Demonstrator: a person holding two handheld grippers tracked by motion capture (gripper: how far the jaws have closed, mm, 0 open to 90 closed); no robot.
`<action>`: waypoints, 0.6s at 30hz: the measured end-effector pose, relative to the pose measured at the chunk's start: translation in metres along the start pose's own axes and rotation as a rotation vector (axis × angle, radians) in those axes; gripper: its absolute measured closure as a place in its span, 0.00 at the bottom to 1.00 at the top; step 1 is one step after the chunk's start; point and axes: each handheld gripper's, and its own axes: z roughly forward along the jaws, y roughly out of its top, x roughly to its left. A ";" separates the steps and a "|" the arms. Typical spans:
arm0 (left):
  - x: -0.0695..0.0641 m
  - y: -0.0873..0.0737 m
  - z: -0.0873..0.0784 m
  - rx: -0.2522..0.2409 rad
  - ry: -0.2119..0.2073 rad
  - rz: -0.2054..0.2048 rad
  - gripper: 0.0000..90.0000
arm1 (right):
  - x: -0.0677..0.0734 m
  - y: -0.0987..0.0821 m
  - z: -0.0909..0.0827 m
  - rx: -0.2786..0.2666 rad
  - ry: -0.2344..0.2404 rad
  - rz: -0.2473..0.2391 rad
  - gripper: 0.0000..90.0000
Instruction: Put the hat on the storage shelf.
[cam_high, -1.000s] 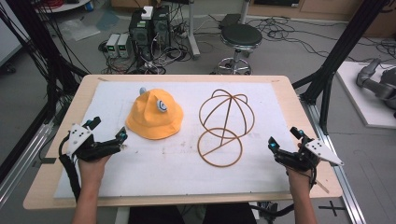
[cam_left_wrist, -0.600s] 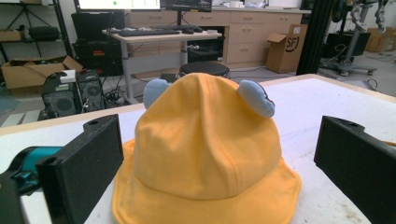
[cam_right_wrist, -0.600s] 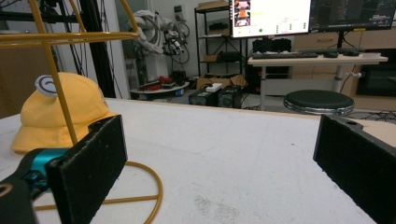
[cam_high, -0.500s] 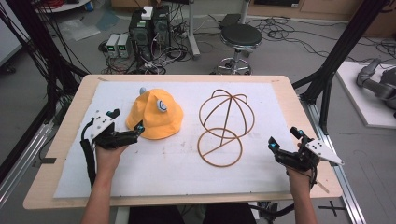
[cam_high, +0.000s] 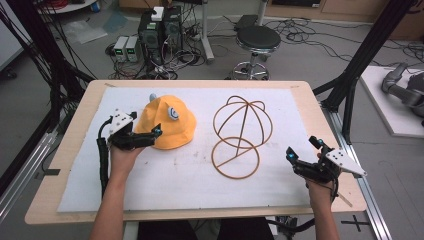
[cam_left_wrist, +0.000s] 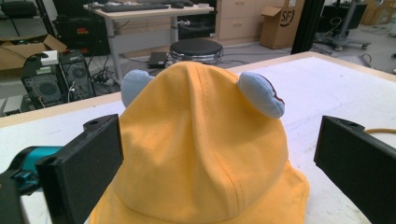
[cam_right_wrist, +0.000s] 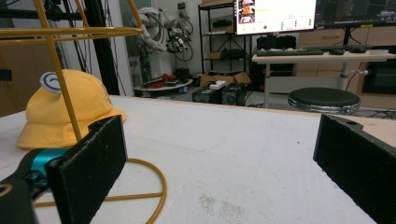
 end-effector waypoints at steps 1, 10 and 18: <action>0.000 0.001 0.003 0.005 -0.001 0.002 0.02 | 0.000 0.000 0.000 0.003 -0.001 -0.004 0.03; 0.006 0.002 0.024 0.067 -0.027 -0.001 0.02 | 0.000 -0.001 0.000 0.005 0.002 -0.005 0.03; 0.012 0.001 0.035 0.085 -0.018 -0.003 0.15 | -0.001 -0.002 0.001 0.011 0.002 -0.003 0.03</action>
